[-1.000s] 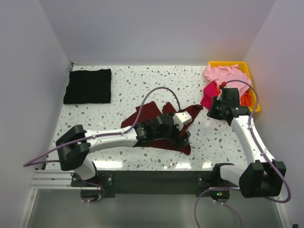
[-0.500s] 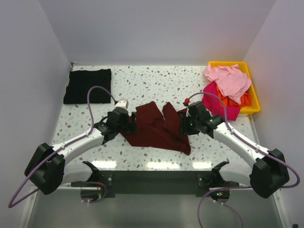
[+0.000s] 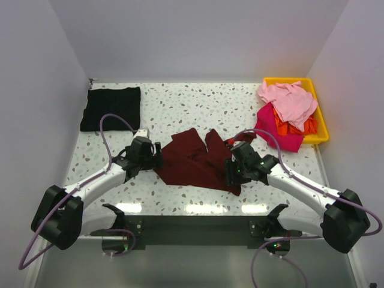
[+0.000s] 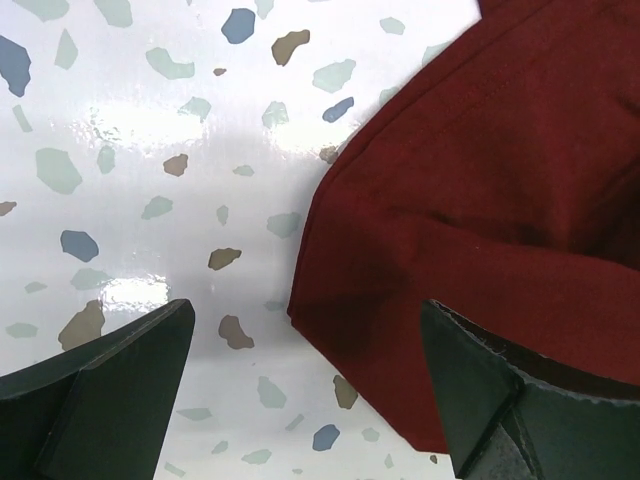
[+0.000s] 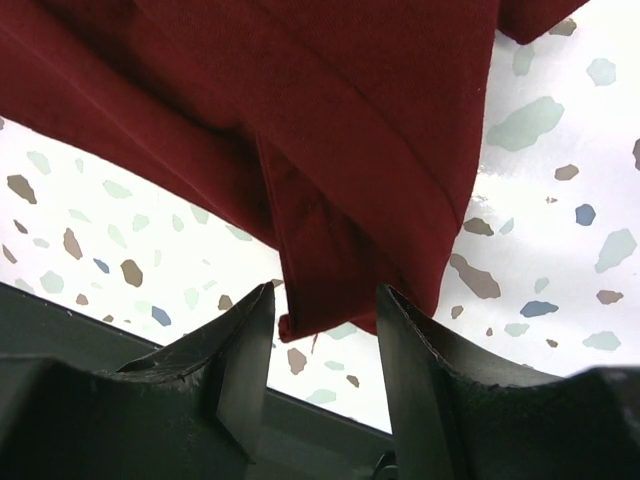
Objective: Fold and stack the t-shirts
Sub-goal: Flatten the tshirt out
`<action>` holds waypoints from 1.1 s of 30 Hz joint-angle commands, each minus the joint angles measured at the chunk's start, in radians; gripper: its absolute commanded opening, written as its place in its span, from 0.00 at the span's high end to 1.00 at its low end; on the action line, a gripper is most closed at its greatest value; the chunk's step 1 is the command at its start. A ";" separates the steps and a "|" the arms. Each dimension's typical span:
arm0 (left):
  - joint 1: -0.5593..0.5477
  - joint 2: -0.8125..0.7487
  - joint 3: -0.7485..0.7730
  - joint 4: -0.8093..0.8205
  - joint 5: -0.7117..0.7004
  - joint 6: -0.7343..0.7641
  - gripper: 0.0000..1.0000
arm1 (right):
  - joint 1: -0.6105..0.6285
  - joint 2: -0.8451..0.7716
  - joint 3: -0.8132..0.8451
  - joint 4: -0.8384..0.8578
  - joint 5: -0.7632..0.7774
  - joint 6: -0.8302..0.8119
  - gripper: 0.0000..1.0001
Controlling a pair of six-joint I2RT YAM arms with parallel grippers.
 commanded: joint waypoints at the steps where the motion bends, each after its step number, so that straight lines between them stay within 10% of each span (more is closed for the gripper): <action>1: 0.012 -0.007 -0.018 0.051 0.024 -0.023 0.00 | 0.013 -0.008 -0.011 -0.006 0.034 0.033 0.51; 9: 0.024 -0.007 -0.031 0.053 0.024 -0.020 0.00 | 0.071 0.073 -0.002 -0.017 0.046 0.062 0.56; 16: 0.031 0.001 -0.049 0.097 0.064 -0.009 0.00 | 0.082 0.076 0.044 -0.058 0.095 0.077 0.99; 25: 0.031 0.048 -0.064 0.137 0.053 0.005 0.06 | -0.039 0.070 0.342 -0.198 0.306 -0.022 1.00; 33: 0.031 0.088 -0.092 0.259 0.151 -0.003 0.32 | -0.282 0.091 0.423 -0.179 0.243 -0.128 1.00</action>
